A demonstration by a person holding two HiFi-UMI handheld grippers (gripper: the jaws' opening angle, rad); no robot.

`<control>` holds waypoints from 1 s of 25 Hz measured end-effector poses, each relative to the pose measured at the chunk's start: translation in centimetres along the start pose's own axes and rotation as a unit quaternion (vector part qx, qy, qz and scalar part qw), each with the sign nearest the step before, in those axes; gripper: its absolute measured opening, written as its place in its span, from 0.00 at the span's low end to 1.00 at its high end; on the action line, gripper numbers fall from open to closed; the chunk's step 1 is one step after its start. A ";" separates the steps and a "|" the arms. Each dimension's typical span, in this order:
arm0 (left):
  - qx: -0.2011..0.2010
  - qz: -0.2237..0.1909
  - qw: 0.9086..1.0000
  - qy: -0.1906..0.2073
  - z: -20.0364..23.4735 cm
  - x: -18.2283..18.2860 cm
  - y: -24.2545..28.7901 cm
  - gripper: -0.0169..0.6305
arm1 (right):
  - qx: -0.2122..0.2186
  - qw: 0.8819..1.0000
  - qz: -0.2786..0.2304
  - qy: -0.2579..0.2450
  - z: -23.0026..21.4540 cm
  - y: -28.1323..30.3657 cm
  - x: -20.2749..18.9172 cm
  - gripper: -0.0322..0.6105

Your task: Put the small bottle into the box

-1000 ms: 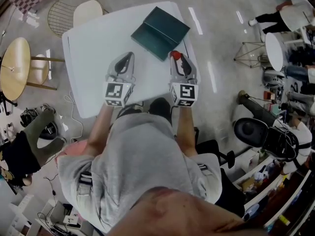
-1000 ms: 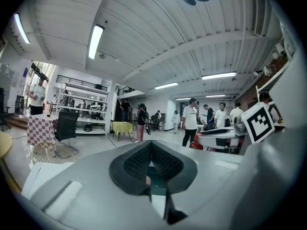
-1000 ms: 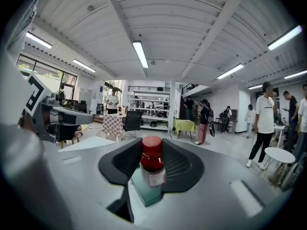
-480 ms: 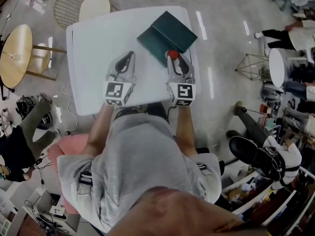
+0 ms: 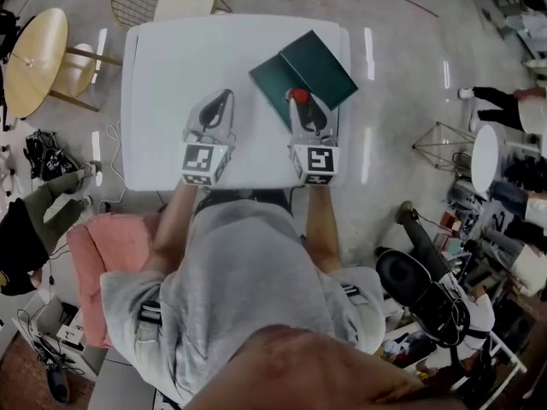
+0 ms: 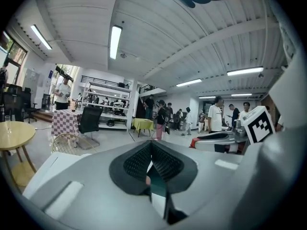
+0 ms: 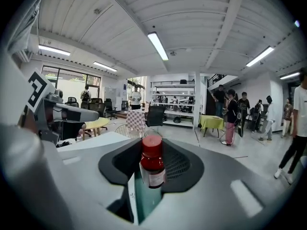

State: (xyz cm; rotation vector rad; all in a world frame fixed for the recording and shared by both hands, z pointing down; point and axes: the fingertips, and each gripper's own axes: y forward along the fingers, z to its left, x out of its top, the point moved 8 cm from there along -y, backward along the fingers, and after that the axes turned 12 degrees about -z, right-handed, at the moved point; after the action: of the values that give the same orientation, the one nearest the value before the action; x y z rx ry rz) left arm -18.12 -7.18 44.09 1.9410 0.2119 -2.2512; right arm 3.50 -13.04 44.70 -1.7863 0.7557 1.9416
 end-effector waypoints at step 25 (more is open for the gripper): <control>0.088 0.034 0.995 -0.020 4.4 -4.1 3.4 0.05 | 0.105 0.993 0.060 -0.004 0.0 11.1 -5.7 0.26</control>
State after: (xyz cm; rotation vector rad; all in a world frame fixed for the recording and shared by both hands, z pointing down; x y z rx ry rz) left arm -21.05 -11.35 48.81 1.9500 -0.0595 -2.3335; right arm -2.69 -21.24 51.73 -1.6389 1.0446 1.8627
